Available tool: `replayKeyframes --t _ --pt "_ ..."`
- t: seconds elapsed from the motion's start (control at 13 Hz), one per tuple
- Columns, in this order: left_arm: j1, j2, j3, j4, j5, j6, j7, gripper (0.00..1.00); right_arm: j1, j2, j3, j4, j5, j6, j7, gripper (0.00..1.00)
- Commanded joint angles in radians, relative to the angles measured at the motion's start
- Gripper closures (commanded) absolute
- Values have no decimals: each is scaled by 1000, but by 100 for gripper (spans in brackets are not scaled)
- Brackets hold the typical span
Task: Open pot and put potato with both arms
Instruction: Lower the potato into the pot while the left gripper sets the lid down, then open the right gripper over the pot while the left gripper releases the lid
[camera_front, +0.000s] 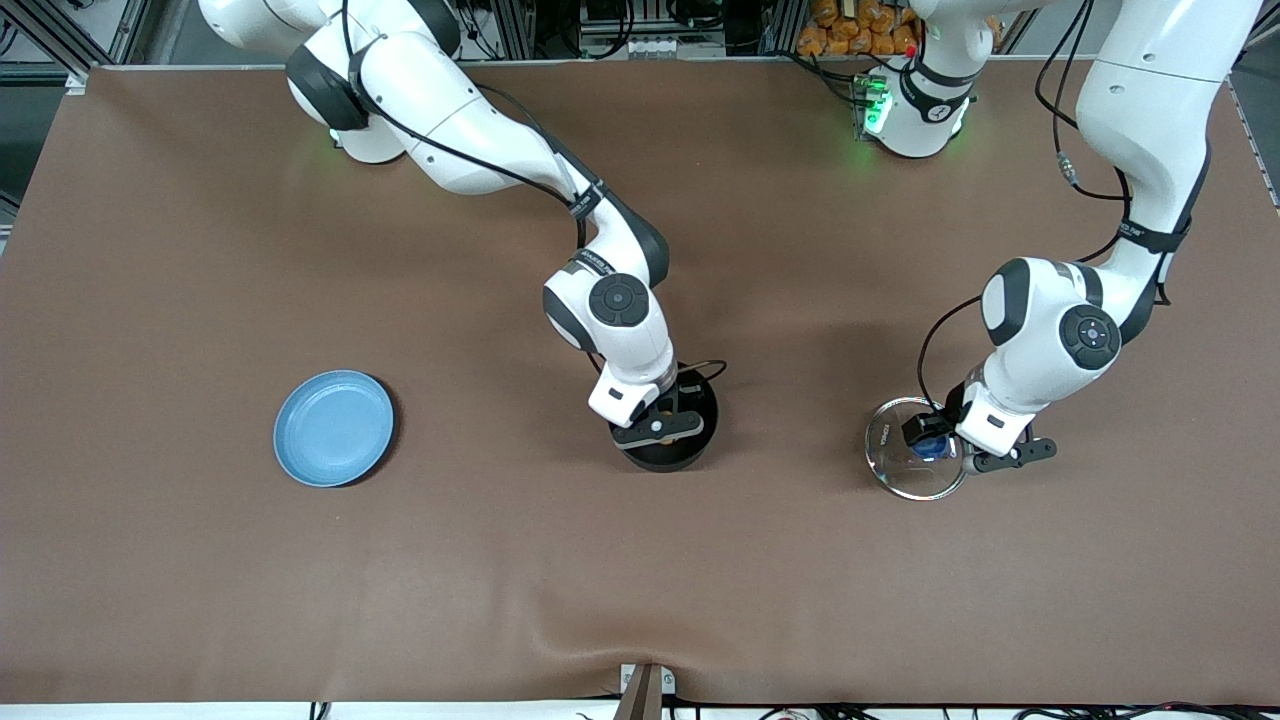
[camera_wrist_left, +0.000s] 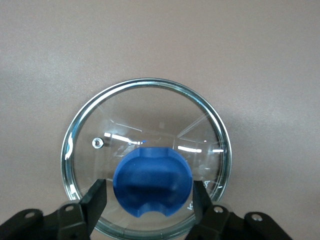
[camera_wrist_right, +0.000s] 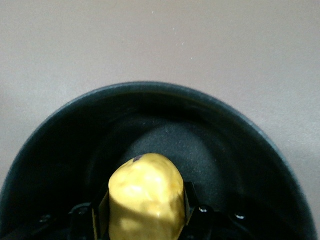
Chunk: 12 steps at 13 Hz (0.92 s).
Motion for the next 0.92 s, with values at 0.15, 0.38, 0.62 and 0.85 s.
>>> replayKeyframes --t 0.15,0.38,0.62,0.85 --pt "1 -44 -4 6 -4 -17 31 8 -21 -66 -1 22 -16 -88 9 4" --pt "3 -168 -4 12 -4 -159 33 0 -38 -134 0 14 -15 -186 -61 0" --pt "10 -324 -5 23 -4 -320 39 0 -81 -197 11 14 -6 -292 -101 0" --pt "10 -464 -5 81 -11 -507 42 0 -132 -280 14 14 -1 -415 -138 0"
